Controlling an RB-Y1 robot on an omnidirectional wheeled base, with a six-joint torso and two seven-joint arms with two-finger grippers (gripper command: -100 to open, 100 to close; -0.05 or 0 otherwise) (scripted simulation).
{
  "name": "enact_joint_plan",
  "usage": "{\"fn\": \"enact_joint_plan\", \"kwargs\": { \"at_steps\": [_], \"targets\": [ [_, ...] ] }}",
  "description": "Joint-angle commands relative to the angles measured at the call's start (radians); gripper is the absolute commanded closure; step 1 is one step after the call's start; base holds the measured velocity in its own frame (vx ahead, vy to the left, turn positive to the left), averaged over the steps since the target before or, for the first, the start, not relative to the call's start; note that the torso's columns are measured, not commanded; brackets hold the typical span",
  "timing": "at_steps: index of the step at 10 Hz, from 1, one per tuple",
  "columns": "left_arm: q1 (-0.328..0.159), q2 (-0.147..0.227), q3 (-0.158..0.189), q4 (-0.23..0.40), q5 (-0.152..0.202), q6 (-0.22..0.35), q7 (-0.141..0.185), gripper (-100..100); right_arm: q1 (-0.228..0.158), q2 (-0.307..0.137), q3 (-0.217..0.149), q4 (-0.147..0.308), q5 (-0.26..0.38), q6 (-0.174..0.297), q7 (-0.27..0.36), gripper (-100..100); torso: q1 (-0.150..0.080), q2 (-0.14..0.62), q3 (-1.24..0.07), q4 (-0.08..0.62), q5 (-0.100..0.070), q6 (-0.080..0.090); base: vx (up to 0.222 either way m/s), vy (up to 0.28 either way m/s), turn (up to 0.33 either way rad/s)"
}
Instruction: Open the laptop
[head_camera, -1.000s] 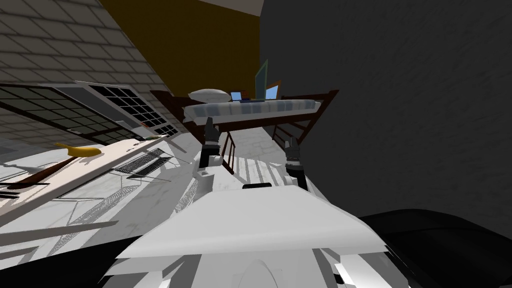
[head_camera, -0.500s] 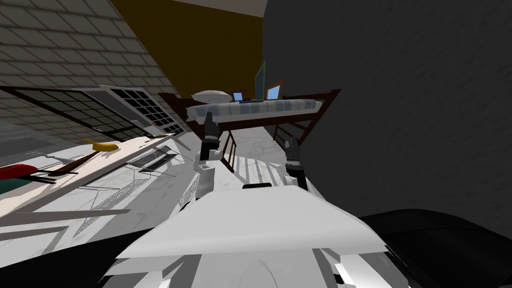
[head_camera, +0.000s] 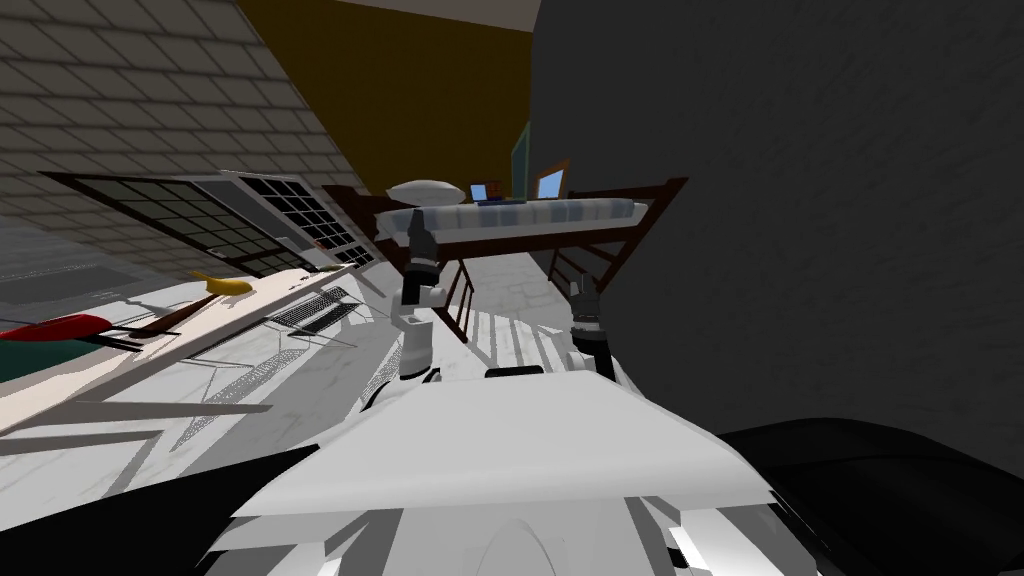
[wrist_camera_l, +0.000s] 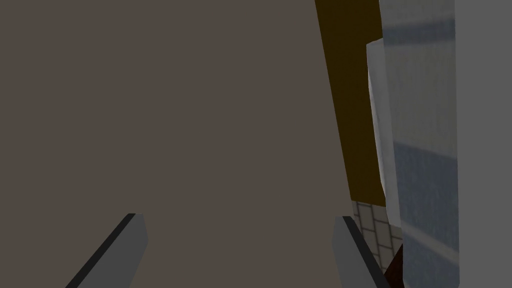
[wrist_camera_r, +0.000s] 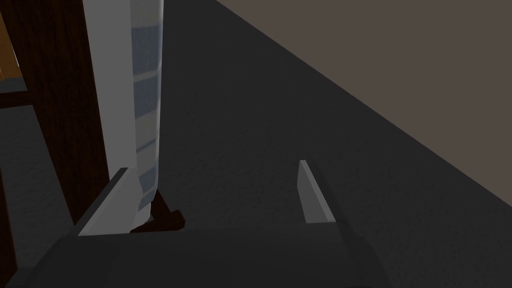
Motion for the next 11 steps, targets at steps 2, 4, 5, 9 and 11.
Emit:
{"fn": "enact_joint_plan", "kwargs": {
  "at_steps": [2, 4, 5, 9, 11],
  "targets": [
    [-0.096, -0.005, 0.015, 0.047, -0.011, 0.038, -0.005, -100, 0.000, 0.000, 0.000, 0.000, 0.000, 0.000, 0.000, 0, -0.002, 0.000, 0.000, 0.000, 0.000, 0.000, -0.010, -0.059, 0.053],
    [-0.151, -0.007, 0.029, 0.097, -0.020, 0.080, -0.010, -100, 0.000, 0.000, 0.000, 0.000, 0.000, 0.000, 0.000, 0, -0.001, -0.001, -0.001, 0.000, 0.000, -0.001, -0.008, -0.077, 0.112],
    [-0.181, -0.007, 0.029, 0.097, -0.020, 0.080, -0.010, -100, 0.000, 0.000, 0.000, 0.000, 0.000, 0.000, 0.000, 0, -0.002, 0.000, 0.000, 0.000, 0.000, 0.000, -0.018, -0.041, -0.015],
    [-0.295, -0.014, 0.056, 0.188, -0.035, 0.168, -0.020, -100, 0.000, 0.000, 0.000, 0.000, 0.000, 0.000, 0.000, 0, 0.000, -0.001, 0.000, 0.000, 0.000, 0.000, -0.003, -0.070, 0.078],
    [-0.350, -0.014, 0.056, 0.202, -0.035, 0.168, -0.020, -100, 0.000, 0.000, 0.000, 0.000, 0.000, 0.000, 0.000, 0, -0.002, -0.001, -0.001, 0.000, 0.000, 0.000, -0.001, -0.062, 0.050]
  ]
}}
